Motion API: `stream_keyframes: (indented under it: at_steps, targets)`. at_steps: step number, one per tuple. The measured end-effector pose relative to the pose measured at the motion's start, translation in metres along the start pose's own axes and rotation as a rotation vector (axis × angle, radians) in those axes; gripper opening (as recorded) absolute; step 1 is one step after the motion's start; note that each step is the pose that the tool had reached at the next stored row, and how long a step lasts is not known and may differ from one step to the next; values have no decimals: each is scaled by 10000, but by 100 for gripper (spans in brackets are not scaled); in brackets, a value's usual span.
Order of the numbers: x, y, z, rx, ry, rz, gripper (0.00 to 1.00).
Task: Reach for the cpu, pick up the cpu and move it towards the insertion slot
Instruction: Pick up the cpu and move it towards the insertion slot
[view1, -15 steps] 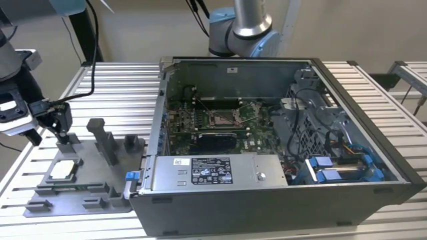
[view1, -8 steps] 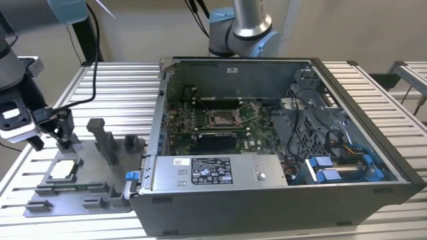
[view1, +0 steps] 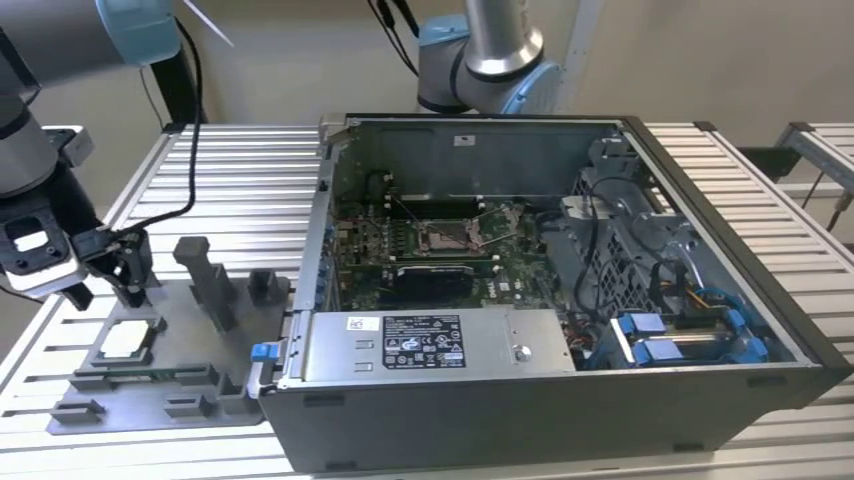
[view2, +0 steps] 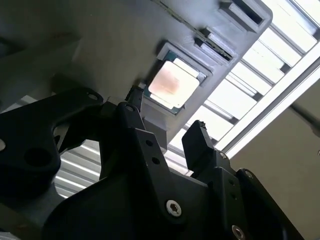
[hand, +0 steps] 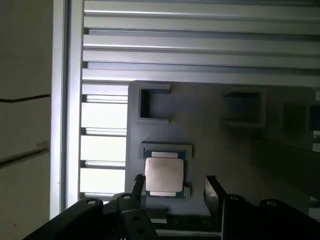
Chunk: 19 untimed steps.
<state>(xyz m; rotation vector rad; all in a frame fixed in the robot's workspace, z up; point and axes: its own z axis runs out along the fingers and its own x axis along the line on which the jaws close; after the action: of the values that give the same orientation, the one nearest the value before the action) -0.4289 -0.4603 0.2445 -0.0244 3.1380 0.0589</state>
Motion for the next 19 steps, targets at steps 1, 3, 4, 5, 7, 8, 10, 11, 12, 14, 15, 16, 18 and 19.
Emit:
stream_keyframes:
  at_steps: [1,3,4,5,7,8,10,11,12,14,15,16,18,19]
  targets:
    - [0,-2,18,0,0,1,100]
    - [1,-6,55,0,-1,1,100]
    - [2,-8,73,0,0,2,100]
    - [3,-9,91,0,0,3,100]
    - [6,-12,128,0,-1,3,100]
    - [14,-12,145,0,1,5,100]
    - [26,-14,181,0,0,9,100]
    - [30,-14,200,0,-1,11,100]
    - [33,-15,218,0,-2,12,100]
    - [36,-16,254,0,-1,13,100]
    - [37,-17,272,0,-1,13,100]
    - [39,-19,289,0,-1,12,100]
    - [43,-23,326,-1,-2,13,100]
    - [45,-25,344,1,0,14,100]
